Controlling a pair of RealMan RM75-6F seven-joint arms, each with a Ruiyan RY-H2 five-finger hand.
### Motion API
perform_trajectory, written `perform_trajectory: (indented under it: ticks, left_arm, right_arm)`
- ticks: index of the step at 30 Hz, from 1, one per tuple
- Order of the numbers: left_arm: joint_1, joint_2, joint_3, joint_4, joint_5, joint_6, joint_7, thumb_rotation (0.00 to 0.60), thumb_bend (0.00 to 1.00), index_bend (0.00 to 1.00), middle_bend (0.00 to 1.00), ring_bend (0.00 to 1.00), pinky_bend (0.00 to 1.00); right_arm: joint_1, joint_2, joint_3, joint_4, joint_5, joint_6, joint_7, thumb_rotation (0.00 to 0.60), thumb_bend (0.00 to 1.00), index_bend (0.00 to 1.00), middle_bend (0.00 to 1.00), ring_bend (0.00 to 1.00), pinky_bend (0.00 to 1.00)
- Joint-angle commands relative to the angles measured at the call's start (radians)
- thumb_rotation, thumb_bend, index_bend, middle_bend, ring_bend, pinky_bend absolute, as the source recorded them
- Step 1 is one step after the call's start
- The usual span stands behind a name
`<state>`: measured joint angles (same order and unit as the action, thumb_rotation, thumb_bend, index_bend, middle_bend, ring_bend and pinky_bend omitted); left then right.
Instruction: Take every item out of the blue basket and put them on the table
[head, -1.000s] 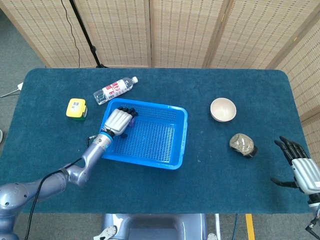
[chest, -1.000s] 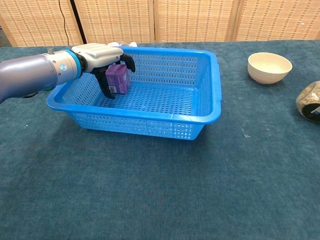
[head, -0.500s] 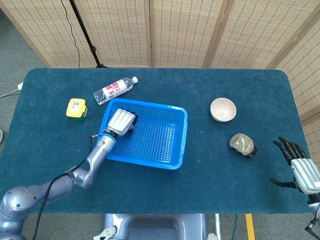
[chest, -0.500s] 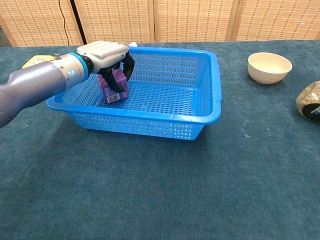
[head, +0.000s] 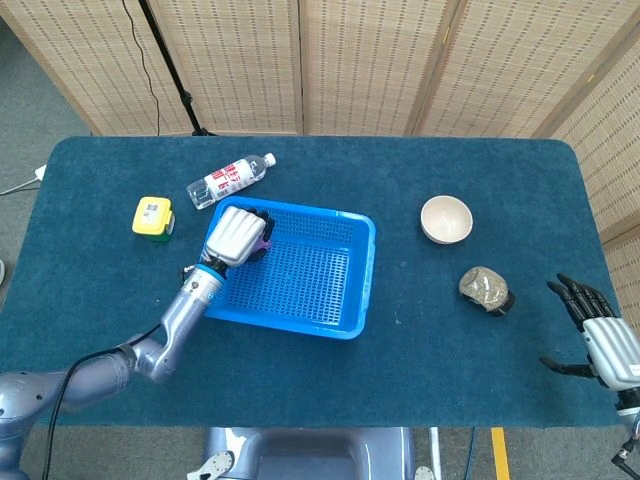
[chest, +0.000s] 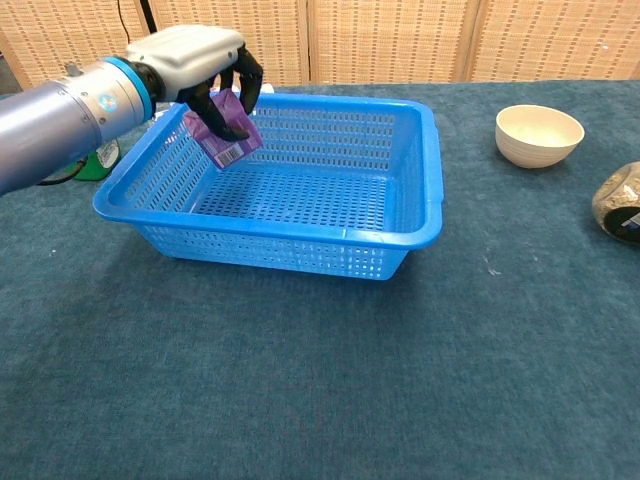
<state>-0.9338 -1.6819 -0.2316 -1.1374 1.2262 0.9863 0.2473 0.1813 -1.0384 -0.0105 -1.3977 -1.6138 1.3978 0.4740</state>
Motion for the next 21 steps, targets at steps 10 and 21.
perform_trajectory:
  ticks: [10, 21]
  left_arm:
    - [0.231, 0.361, 0.027, -0.313, 0.022, 0.189, -0.088, 0.6, 0.51, 0.67, 0.59, 0.58, 0.62]
    - [0.349, 0.411, 0.169, -0.264, 0.073, 0.073, -0.361, 0.6, 0.0, 0.0, 0.0, 0.0, 0.0]
  right_arm:
    - [-0.01, 0.022, -0.016, -0.029, -0.046, 0.041, 0.013, 0.6, 0.0, 0.01, 0.02, 0.03, 0.06]
    - [-0.019, 0.032, -0.03, -0.047, -0.088, 0.081, 0.009, 0.6, 0.0, 0.01, 0.02, 0.03, 0.06]
